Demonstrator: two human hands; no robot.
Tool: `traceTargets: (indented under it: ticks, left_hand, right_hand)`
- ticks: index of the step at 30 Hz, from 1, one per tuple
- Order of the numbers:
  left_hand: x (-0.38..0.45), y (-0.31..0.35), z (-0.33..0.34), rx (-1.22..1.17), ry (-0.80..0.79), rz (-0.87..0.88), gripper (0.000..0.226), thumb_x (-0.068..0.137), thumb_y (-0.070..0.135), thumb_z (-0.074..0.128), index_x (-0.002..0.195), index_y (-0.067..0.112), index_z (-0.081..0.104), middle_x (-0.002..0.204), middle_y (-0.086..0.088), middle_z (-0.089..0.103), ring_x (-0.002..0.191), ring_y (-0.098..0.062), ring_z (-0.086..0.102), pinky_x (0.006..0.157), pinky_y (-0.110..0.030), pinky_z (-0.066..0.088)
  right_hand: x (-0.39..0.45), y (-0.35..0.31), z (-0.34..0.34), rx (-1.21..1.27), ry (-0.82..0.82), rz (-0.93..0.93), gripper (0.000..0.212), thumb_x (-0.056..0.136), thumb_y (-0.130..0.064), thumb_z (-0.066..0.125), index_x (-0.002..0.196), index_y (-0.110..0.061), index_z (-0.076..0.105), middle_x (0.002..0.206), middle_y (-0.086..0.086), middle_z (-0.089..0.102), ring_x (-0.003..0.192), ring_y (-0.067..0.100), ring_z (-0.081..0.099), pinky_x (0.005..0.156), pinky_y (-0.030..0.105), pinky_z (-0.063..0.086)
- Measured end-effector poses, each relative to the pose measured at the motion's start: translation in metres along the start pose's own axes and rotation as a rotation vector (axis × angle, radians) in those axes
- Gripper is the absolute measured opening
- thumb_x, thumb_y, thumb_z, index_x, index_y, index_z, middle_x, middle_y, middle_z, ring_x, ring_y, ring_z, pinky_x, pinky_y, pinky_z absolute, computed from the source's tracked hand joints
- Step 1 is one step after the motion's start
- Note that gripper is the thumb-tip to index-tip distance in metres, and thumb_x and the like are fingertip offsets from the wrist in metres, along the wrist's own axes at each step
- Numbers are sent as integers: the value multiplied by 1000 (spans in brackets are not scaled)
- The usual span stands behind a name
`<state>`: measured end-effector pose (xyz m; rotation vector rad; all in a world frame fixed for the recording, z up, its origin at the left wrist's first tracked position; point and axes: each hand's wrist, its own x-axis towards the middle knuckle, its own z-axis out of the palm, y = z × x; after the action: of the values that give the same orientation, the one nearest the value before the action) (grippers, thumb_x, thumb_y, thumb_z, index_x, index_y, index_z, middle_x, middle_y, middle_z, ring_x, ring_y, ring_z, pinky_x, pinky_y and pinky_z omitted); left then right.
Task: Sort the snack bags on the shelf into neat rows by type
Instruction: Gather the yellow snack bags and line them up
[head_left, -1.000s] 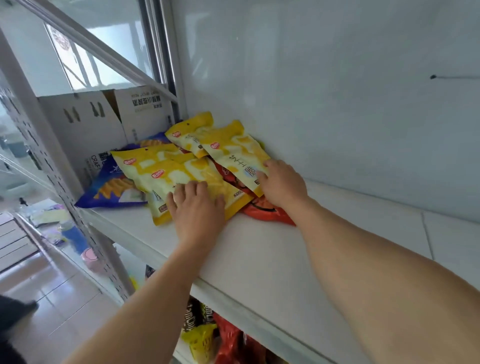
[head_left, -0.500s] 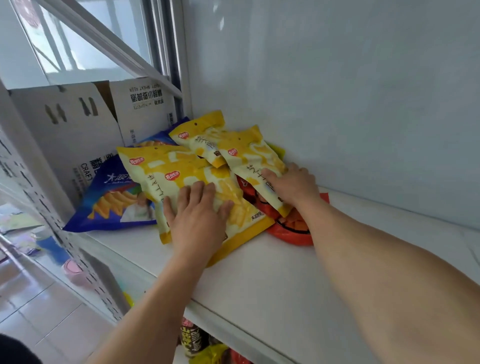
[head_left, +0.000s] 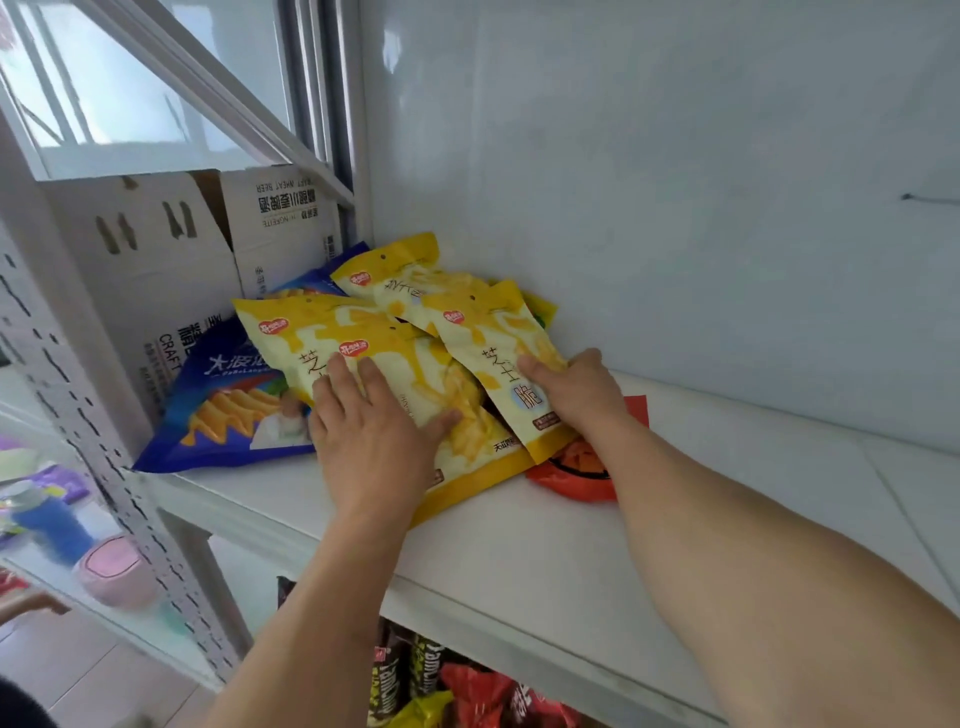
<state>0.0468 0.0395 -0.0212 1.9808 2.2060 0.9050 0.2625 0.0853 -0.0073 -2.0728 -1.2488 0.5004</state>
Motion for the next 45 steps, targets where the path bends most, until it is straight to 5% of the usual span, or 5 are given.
traceTargets:
  ticks: [10, 17, 27, 35, 45]
  left_hand:
    - [-13, -1, -17, -607, 11, -186, 109, 83, 45, 76, 158, 10, 5, 161, -14, 15, 149, -32, 18, 114, -45, 33]
    - [-13, -1, -12, -1318, -202, -458, 48, 83, 23, 79, 123, 22, 54, 113, 1, 69, 96, -21, 72, 80, -45, 62]
    - [-11, 2, -20, -1213, -290, -319, 87, 86, 16, 75, 153, 40, 25, 130, 4, 59, 101, -19, 67, 79, -42, 61]
    - [-3, -4, -39, -1316, -418, -272, 43, 83, 19, 78, 122, 27, 62, 102, 2, 76, 82, -18, 75, 58, -31, 60]
    - [-37, 31, -30, -1471, -909, -129, 37, 94, 13, 66, 130, 18, 57, 111, -11, 76, 100, -33, 73, 87, -57, 57]
  right_hand:
    - [-20, 4, 9, -92, 84, 55, 105, 74, -88, 44, 142, -8, 38, 140, 18, 49, 130, 39, 45, 104, 50, 40]
    - [-26, 2, 8, -32, 94, 107, 109, 68, -91, 46, 139, -8, 42, 137, 17, 50, 128, 39, 47, 104, 51, 41]
    - [-25, -6, 0, 520, -5, 72, 51, 70, -57, 81, 94, -17, 61, 95, -2, 66, 84, 16, 64, 79, 32, 51]
    - [-28, -4, -41, 618, 175, 62, 91, 51, -77, 76, 116, -14, 63, 108, 4, 72, 94, 25, 71, 87, 45, 58]
    - [-66, 69, -139, 633, 384, 225, 52, 87, -44, 63, 126, -10, 58, 114, 7, 68, 98, 27, 67, 75, 33, 53]
